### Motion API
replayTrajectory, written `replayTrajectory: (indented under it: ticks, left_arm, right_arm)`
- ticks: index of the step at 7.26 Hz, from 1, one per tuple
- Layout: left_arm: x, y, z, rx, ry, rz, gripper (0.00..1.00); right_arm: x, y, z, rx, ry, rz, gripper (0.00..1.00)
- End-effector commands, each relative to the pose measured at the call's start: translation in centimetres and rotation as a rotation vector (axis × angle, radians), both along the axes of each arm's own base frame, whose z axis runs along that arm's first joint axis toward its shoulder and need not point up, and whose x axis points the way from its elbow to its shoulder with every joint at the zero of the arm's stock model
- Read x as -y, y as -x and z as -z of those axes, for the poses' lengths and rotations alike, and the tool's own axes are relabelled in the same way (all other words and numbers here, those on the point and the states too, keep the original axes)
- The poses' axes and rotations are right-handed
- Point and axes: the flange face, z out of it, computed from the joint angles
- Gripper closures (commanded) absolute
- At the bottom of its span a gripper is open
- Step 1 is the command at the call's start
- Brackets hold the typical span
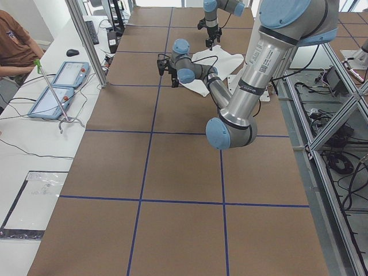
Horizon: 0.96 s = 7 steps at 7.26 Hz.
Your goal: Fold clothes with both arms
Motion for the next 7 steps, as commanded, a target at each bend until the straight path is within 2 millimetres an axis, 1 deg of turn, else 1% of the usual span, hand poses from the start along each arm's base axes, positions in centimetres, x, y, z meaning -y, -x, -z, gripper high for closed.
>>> replayTrajectory:
  ticks: [1, 2, 3, 4, 5, 6, 7]
  left_arm:
    - [-8.4, -5.3, -0.1, 0.007, 0.135, -0.053, 0.01]
    - [-11.4, -7.4, -1.9, 0.053, 0.163, -0.058, 0.01]
    - [-14.0, -9.3, -2.8, 0.079, 0.176, -0.1, 0.01]
    - [-16.0, -11.0, -4.5, 0.116, 0.176, -0.12, 0.01]
    - [-16.3, -11.2, -4.7, 0.121, 0.176, -0.123, 0.01]
    - [-16.4, -11.9, -4.9, 0.129, 0.176, -0.129, 0.01]
    - [-16.2, -12.8, -5.6, 0.147, 0.177, -0.13, 0.01]
  right_arm:
    - [6.8, -4.4, 0.3, 0.069, -0.094, 0.054, 0.0]
    - [8.9, -5.9, 0.3, 0.074, -0.127, 0.048, 0.0]
    - [10.6, -6.6, 0.4, 0.078, -0.167, 0.065, 0.0]
    - [11.0, -6.5, 0.8, 0.085, -0.178, 0.068, 0.0]
    - [11.3, -6.2, 1.3, 0.113, -0.2, 0.063, 0.0]
    - [11.6, -5.9, 1.1, 0.121, -0.208, 0.059, 0.0]
    - [11.8, -6.0, 1.0, 0.12, -0.21, 0.058, 0.0]
